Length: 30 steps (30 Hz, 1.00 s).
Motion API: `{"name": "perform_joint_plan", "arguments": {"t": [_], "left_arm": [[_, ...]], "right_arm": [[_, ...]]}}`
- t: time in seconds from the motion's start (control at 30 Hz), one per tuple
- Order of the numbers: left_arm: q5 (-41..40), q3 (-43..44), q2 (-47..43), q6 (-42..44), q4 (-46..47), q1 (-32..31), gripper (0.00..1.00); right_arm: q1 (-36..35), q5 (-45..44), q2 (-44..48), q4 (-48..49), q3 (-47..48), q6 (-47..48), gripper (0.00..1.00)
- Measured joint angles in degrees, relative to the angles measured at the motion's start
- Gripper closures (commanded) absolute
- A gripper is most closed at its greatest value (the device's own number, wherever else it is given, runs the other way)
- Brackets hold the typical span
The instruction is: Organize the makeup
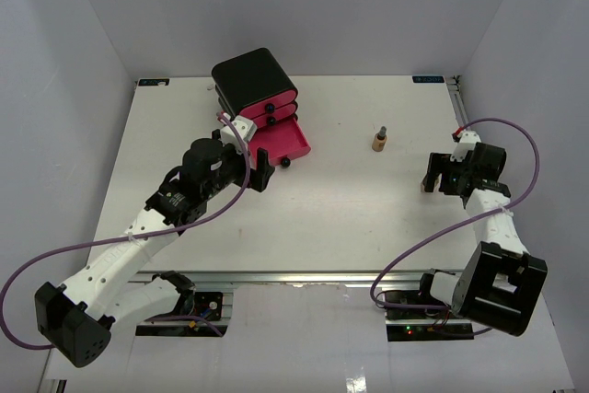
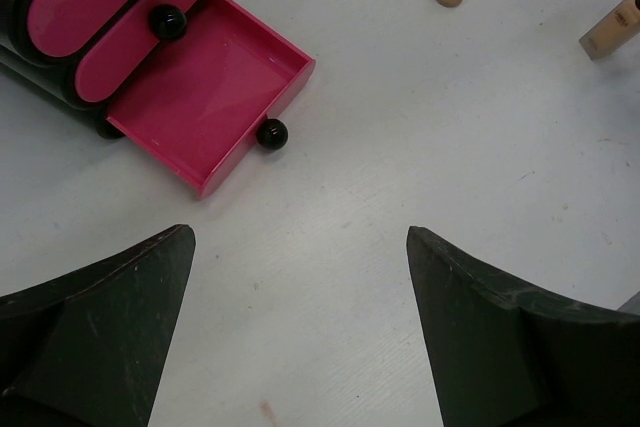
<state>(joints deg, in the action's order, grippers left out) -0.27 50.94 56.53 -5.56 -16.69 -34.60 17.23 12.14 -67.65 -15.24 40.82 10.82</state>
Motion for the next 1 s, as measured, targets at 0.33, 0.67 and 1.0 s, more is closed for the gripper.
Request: {"name": "perform_joint_plan", "arguments": {"t": [0.33, 0.67, 1.0], "left_arm": [[-0.2, 0.0, 0.1, 0.0, 0.0, 0.2, 0.02], [-0.2, -0.6, 0.6, 0.0, 0.4, 0.5, 0.02], [0.3, -0.7, 1.2, 0.0, 0.5, 0.9, 0.02]], "right_arm": [[0.0, 1.5, -7.9, 3.6, 0.0, -2.5, 0.26], [0.0, 3.1, -12.3, 7.0, 0.6, -4.2, 0.40], [0.0, 3.0, -12.7, 10.2, 0.6, -4.2, 0.65]]}}
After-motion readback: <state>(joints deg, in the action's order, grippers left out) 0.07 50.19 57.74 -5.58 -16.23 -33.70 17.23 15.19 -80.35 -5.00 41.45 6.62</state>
